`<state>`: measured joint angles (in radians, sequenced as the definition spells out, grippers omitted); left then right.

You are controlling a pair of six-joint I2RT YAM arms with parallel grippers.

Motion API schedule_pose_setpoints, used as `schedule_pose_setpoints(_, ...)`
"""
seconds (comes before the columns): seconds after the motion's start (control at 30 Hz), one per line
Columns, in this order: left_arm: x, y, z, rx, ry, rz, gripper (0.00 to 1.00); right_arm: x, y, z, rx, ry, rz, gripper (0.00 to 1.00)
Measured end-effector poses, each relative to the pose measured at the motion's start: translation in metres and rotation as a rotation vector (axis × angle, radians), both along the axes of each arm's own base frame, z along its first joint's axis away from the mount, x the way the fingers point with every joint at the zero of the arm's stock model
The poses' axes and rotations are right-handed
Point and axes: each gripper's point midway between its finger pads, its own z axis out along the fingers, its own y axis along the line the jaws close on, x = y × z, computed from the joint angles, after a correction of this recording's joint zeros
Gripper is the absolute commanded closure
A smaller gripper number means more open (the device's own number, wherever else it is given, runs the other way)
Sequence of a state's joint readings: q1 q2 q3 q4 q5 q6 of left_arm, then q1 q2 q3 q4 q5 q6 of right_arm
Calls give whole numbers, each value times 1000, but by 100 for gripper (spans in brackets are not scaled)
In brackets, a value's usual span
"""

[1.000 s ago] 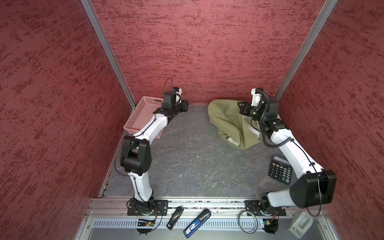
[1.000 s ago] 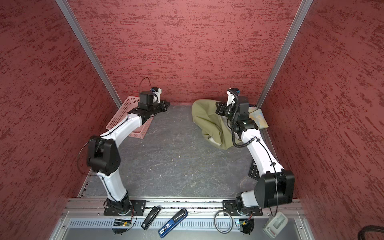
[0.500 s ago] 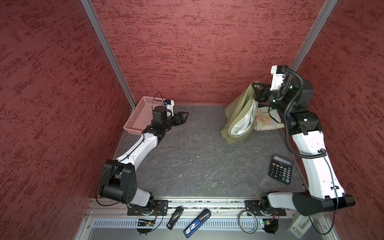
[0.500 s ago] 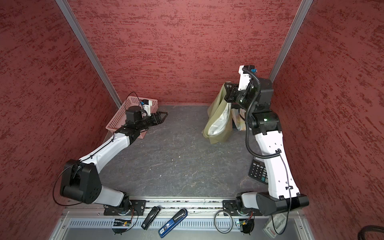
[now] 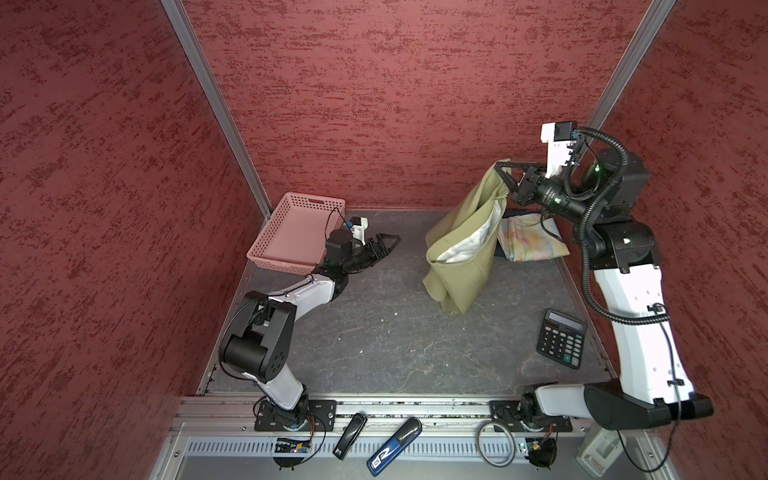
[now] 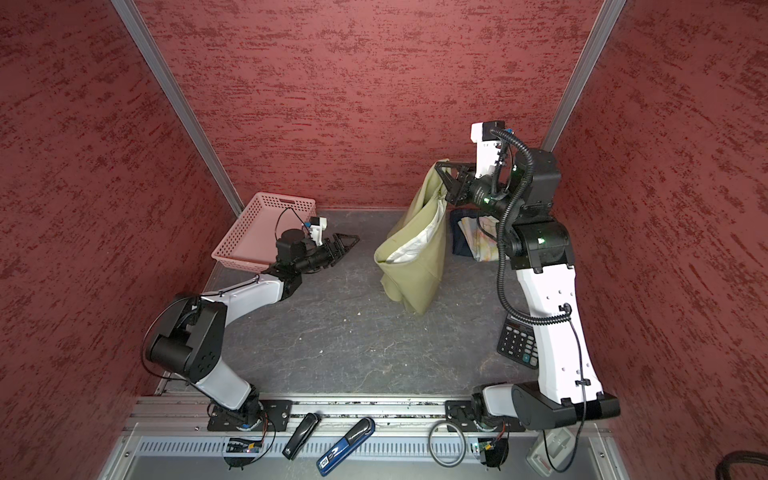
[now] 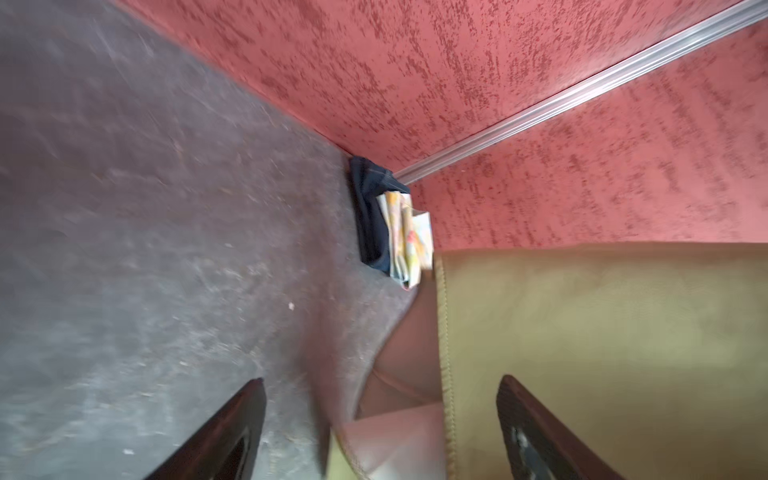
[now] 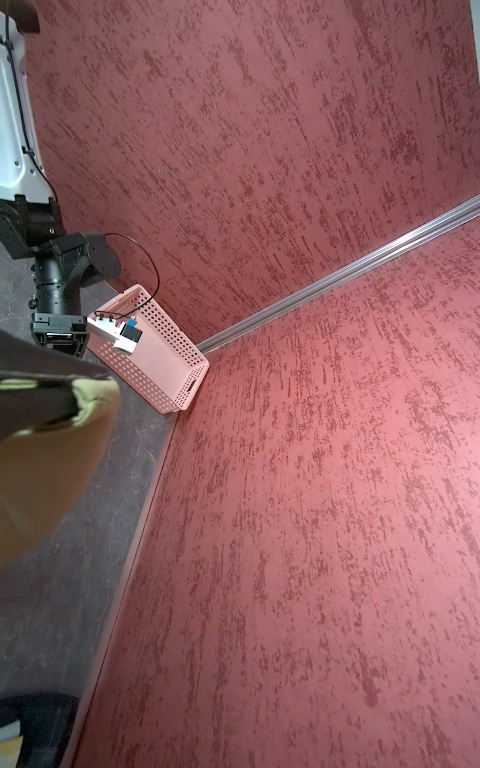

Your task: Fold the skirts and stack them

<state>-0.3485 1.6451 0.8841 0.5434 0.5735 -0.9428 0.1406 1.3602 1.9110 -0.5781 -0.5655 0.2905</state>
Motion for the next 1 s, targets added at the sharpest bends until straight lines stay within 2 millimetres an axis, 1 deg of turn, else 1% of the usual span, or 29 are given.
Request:
schedule_pose_setpoints(0.03,-5,-3,-2,-27,19,-7,1,0,0,1,2,1,3,100)
schedule_pose_setpoints(0.17,-23,-15,-14,-109,86,-35,0,-1,2,10,6,-11,12,100)
schedule_pose_setpoints(0.23,-30,-29,-18,-143,107,-64,0,-1,2,15,10,-18,17,100)
schedule_pose_setpoints(0.33,-35,-49,-24,-179,123,-102,0,-2,3,18,14,-22,22,100)
schedule_pose_setpoints(0.43,-32,-65,-26,-203,109,-126,0,-1,4,17,16,-12,28,100)
schedule_pose_setpoints(0.57,-14,-84,-17,-228,46,-129,1,0,5,13,17,6,33,100)
schedule_pose_setpoints(0.6,-9,-89,-13,-238,24,-127,3,0,5,13,18,9,33,100)
schedule_pose_setpoints(0.63,-4,-96,-9,-249,4,-129,8,0,5,13,20,11,34,100)
schedule_pose_setpoints(0.7,6,-110,0,-289,-31,-135,24,0,5,13,22,14,35,100)
schedule_pose_setpoints(0.73,9,-118,4,-316,-44,-140,36,0,5,13,25,16,35,100)
schedule_pose_setpoints(0.77,12,-123,7,-342,-54,-142,51,0,5,13,26,17,34,100)
schedule_pose_setpoints(0.8,13,-126,8,-362,-51,-139,64,1,5,13,26,17,32,100)
schedule_pose_setpoints(0.83,11,-127,7,-375,-42,-140,75,1,5,12,26,19,31,100)
schedule_pose_setpoints(0.87,8,-126,9,-385,-36,-142,83,1,4,12,25,21,27,100)
schedule_pose_setpoints(0.9,2,-122,13,-387,-28,-139,96,2,4,11,23,24,23,100)
schedule_pose_setpoints(0.93,-4,-115,17,-380,-18,-131,100,4,3,9,20,27,15,100)
schedule_pose_setpoints(0.97,-9,-109,25,-368,-26,-126,100,5,2,6,18,32,9,100)
schedule_pose_setpoints(1.0,-16,-99,41,-361,-39,-119,100,7,1,0,14,41,3,100)
